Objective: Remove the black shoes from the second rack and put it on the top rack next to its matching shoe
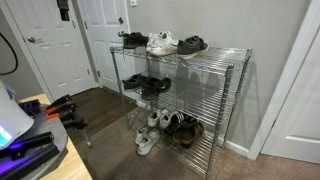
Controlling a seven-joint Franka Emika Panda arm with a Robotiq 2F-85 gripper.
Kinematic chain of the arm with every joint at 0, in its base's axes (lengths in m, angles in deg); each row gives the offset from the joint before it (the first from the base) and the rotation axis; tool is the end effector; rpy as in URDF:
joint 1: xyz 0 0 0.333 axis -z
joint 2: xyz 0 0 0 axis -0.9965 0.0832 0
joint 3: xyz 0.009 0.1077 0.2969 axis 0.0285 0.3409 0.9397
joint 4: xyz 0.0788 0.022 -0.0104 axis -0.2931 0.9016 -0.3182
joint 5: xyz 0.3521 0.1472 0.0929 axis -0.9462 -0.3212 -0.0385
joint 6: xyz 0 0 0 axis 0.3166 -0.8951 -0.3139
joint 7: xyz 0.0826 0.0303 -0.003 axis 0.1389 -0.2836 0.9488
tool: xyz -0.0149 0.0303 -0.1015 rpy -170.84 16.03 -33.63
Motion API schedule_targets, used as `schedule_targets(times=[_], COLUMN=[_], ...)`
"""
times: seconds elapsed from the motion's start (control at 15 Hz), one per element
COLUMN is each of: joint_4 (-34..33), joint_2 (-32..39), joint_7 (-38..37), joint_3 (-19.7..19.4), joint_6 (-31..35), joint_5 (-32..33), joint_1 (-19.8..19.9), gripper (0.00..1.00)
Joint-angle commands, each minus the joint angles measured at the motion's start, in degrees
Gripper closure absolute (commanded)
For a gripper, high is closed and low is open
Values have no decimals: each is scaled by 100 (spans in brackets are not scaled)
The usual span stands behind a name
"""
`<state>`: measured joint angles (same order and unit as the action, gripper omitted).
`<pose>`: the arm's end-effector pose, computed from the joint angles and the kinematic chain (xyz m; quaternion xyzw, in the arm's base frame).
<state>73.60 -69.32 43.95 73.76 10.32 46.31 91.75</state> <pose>0.2779 -0.0213 0.4690 0.9846 -0.1076 -0.0668 0.1205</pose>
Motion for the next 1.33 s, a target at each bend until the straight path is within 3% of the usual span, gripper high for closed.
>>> schedule_targets(times=[0.0,0.53,0.67,1.07,1.27], joint_4=[-11,-49,-130,-348,-576], joint_2=[11,197,711,2454,3207], joint_7=[-60,-103,-208,-663,-685], joint_3=[-76,-59,-6,69,-17], joint_6=[-20,116,559,3024,3838], joint_5=[49,-16,-140,-434,-505], joint_1=[-97,-126,-195,-317,-343], gripper=[0,0,0,0,0])
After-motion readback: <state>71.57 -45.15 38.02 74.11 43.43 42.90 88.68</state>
